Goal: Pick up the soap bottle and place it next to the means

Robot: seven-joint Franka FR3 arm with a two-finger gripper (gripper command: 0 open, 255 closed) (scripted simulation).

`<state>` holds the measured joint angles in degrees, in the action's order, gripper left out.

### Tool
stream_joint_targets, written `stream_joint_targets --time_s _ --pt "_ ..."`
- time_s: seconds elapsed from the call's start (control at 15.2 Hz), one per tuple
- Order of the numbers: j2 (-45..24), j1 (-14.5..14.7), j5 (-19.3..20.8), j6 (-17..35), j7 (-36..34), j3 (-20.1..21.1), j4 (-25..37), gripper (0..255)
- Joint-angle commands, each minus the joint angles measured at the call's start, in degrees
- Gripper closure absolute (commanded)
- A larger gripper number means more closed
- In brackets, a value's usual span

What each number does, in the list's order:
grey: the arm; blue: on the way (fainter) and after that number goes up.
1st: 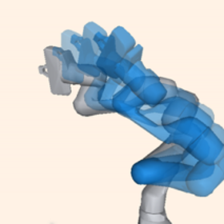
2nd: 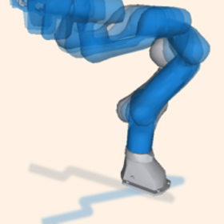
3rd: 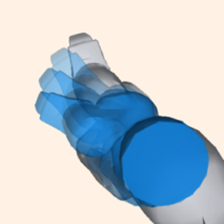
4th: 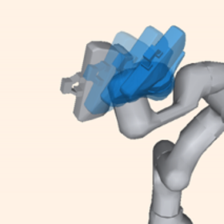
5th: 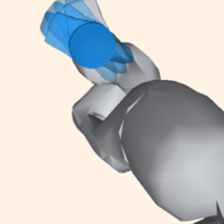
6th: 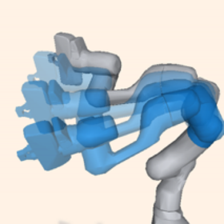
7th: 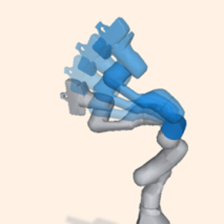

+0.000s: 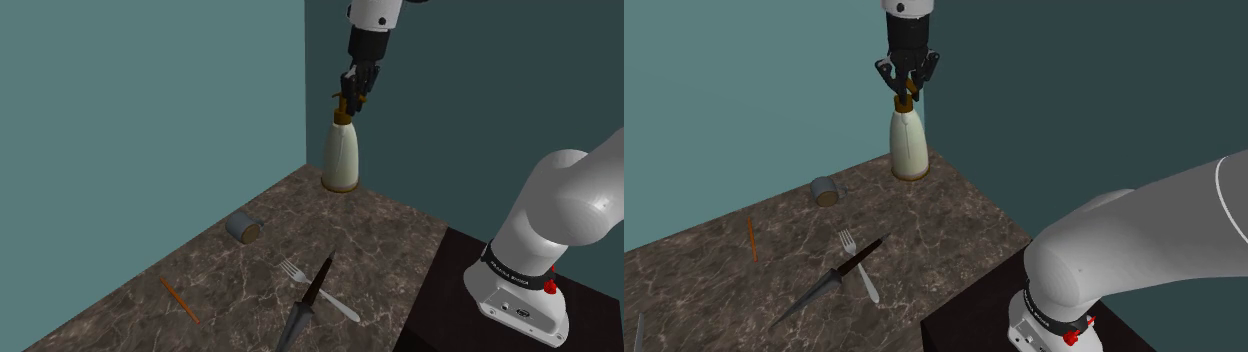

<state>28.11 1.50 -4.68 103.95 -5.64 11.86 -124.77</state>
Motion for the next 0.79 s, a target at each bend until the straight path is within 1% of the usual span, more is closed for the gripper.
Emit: stream_joint_targets --time_s 0.0,0.73 --pt "-0.2 -0.1 0.1 -1.6 0.0 -0.1 1.9 255" --pt "-2.1 -0.4 0.6 -9.9 -0.2 -0.4 12.0 255"
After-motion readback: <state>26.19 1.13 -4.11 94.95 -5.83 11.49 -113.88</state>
